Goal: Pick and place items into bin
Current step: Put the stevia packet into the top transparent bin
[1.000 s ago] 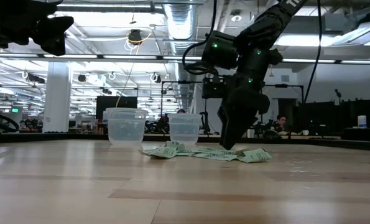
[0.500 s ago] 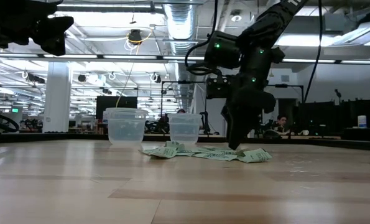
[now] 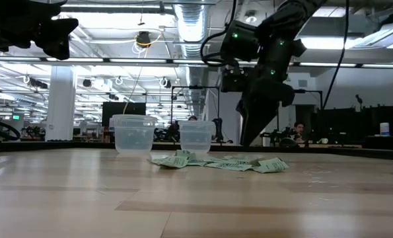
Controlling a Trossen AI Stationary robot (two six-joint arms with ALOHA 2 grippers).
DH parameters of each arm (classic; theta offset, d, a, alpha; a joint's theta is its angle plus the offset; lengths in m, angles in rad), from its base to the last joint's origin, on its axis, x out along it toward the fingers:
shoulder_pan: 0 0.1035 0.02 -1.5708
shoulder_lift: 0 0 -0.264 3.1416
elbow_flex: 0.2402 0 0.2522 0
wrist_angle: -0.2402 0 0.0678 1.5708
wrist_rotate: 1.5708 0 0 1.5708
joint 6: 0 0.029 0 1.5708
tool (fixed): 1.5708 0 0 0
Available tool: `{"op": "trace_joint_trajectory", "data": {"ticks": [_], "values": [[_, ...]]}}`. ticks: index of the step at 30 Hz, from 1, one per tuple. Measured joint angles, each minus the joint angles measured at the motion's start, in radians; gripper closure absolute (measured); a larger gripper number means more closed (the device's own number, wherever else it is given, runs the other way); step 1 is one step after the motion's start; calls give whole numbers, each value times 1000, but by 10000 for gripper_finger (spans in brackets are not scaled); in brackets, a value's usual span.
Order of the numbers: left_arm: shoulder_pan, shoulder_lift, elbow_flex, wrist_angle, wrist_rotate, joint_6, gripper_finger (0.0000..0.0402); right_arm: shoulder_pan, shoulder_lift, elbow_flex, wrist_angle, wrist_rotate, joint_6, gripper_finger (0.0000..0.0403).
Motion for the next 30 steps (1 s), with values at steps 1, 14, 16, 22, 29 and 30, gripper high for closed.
{"op": "trace_joint_trajectory", "data": {"ticks": [1,14,16,22,29,30], "values": [[0,0,0,0,0,0,235,-2,-1,0,1,0,0,306],[0,0,0,0,0,0,235,17,-2,1,-7,-24,72,304],[0,0,0,0,0,0,235,26,-2,1,-4,-29,90,290],[0,0,0,0,0,-1,235,40,-1,2,-7,-29,128,238],[0,0,0,-14,0,-14,235,39,62,2,-4,-27,151,211],[0,0,0,-19,-1,-18,235,39,73,3,10,-26,156,211]]}}
